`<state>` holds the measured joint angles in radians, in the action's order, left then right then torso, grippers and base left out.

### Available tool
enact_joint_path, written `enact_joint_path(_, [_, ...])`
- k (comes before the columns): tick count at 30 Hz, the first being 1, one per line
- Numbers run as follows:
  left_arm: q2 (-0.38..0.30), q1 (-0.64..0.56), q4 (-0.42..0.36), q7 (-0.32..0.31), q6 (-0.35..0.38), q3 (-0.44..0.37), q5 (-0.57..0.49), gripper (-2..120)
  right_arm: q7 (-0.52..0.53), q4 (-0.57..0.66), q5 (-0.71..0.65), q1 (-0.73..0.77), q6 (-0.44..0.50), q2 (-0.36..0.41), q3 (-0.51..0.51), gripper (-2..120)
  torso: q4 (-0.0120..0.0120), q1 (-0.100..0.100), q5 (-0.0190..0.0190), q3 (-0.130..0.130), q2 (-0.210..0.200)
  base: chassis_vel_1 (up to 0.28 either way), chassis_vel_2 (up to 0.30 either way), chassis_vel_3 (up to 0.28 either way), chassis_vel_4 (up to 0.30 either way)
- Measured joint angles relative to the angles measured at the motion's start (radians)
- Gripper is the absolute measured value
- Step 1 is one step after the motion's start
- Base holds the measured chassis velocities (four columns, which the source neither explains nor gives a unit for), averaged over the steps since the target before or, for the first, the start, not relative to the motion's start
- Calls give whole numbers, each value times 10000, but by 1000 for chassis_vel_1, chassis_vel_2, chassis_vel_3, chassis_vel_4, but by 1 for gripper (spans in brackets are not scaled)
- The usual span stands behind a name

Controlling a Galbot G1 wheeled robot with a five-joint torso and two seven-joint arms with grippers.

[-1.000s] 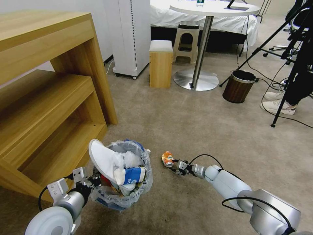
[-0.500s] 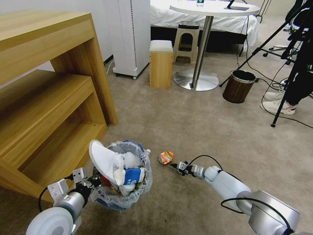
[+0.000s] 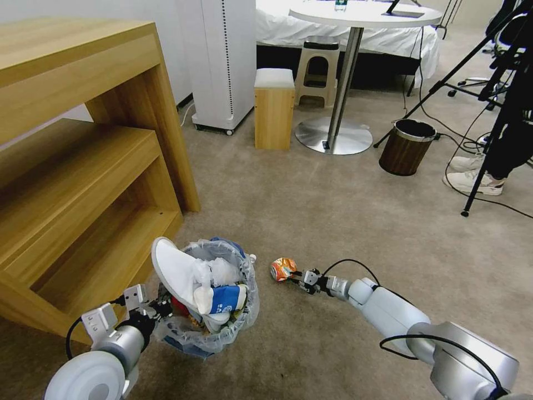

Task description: Pick up the trash bin and place the garbage on the floor into it.

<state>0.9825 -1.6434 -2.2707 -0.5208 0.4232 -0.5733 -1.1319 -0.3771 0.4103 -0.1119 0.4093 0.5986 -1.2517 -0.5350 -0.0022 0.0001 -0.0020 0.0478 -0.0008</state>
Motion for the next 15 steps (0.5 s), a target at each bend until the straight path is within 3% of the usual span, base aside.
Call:
enact_joint_path(10, [-3,-9,-22,64,-36,33,-4,0,473,-408,379,-90,-133,-297,221,81,1,0,1,0,0,0,0,0,0])
enact_joint_path(15, [-3,-34,-7,101,-65,23,5,0,540,-524,467,-177,-143,-356,323,91,0,0,0,0,0,0,0,0,0])
